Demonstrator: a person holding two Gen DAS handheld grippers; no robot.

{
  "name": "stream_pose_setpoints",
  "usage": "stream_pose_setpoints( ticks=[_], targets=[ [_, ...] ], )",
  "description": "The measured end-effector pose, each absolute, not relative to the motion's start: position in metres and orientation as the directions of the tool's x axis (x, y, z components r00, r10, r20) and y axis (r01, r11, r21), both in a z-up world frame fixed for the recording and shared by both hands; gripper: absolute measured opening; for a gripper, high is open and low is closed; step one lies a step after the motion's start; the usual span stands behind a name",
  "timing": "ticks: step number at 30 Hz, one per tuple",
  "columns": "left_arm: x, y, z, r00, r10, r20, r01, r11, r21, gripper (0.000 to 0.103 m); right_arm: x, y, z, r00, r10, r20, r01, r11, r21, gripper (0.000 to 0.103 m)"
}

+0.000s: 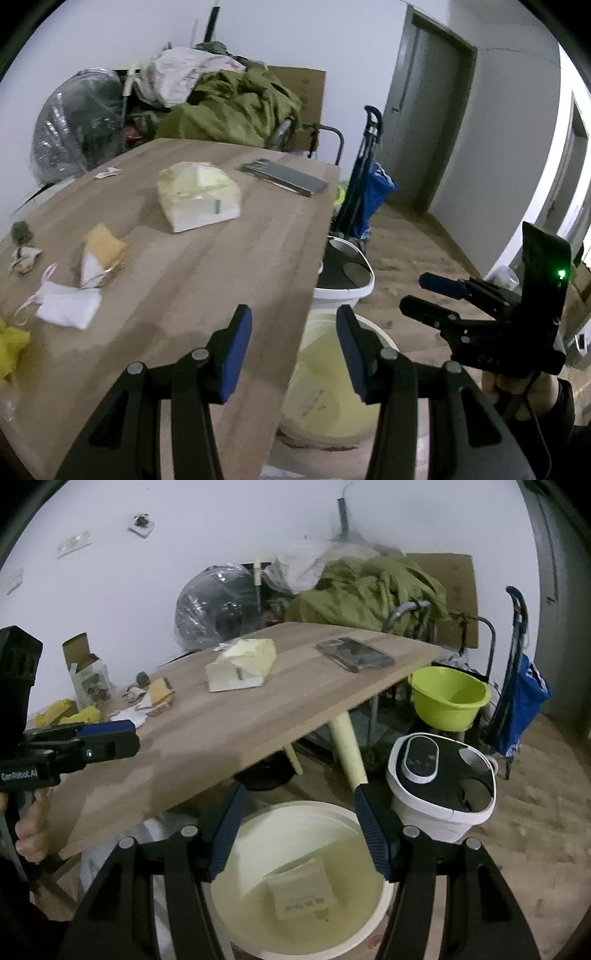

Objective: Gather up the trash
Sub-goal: 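Move the right gripper back over the table toward the bubble wrap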

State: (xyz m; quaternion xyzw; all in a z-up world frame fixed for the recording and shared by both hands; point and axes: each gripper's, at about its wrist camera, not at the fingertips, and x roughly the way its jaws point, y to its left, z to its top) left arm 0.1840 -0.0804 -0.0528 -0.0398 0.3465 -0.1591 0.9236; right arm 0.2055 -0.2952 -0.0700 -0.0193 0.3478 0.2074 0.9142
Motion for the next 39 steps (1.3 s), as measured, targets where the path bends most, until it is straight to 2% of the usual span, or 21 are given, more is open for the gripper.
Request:
stream_pose_setpoints(
  ticks=[20, 31, 39],
  targets=[
    [0.122, 0.013, -0.034, 0.794, -0.208, -0.571, 0.092, 0.970, -0.225, 0.048, 0.202, -0.185, -0.048, 0.603, 0.484, -0.634, -0.584, 0.810, 0.063, 0.059],
    [0.082, 0.063, -0.031, 0.820, -0.116, -0.560, -0.032, 0.968, -0.247, 0.048, 0.200, -0.128, -0.048, 0.531, 0.558, -0.637, -0.684, 0.727, 0.066, 0.059],
    [0.046, 0.102, -0.025, 0.834, -0.006, -0.552, -0.148, 0.961, -0.235, 0.048, 0.197, -0.095, -0.051, 0.468, 0.613, -0.637, -0.746, 0.660, 0.086, 0.062]
  ],
)
